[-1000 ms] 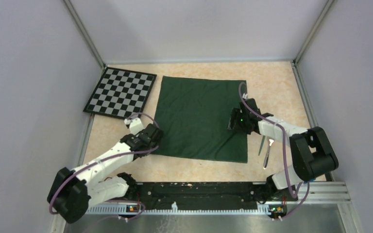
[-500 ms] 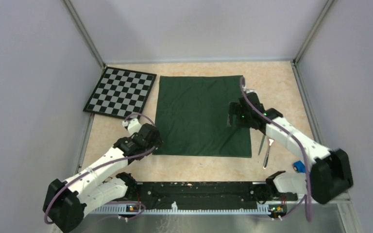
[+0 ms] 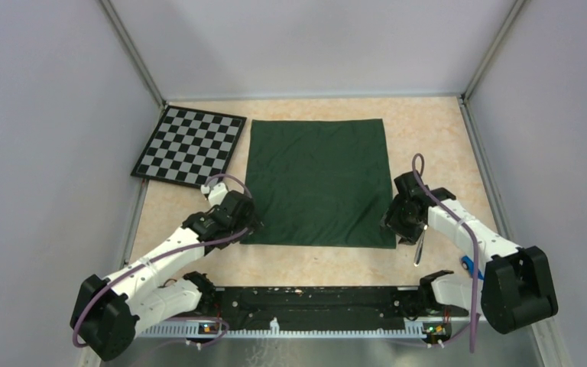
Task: Fold the napkin into a case and place the utensils inside
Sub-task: Flatten out the crumpled napkin at the center of the board, then pick up the flattened napkin from the center of the board.
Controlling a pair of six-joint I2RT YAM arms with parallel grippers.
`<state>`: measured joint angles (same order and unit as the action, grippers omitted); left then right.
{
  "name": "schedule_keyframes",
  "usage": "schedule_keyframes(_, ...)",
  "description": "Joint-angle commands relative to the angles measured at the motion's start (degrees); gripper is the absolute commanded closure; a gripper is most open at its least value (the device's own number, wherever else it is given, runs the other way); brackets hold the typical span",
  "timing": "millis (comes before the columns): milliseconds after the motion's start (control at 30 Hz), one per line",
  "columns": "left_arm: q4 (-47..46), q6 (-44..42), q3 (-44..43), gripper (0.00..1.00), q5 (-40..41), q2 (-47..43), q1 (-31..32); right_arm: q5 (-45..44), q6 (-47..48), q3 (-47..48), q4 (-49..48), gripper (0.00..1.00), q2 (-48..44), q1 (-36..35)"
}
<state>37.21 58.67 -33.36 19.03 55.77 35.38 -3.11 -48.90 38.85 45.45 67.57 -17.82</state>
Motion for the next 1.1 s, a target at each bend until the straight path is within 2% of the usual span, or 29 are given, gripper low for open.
schedule_keyframes(0,-0.2,-1.0,-1.9,0.03,0.9,-0.8,-0.4,-1.0,-7.2,-1.0,2.1,0.42,-1.0,-1.0)
schedule_keyframes(233,3.1,1.4,-2.5,0.10,4.6,-1.2,-0.6,-3.2,-11.3,-1.8,1.7,0.44,0.5,-1.5)
schedule_keyframes(700,7.3,3.7,-4.4,0.10,5.6,-1.5,-0.6,-5.0,-14.9,-2.5,-1.1,0.47,7.3,-1.5)
schedule_keyframes(1067,11.5,8.0,-6.0,0.08,4.1,2.1,-0.5,-5.5,-16.3,-5.1,-5.9,0.78,10.3,-1.5)
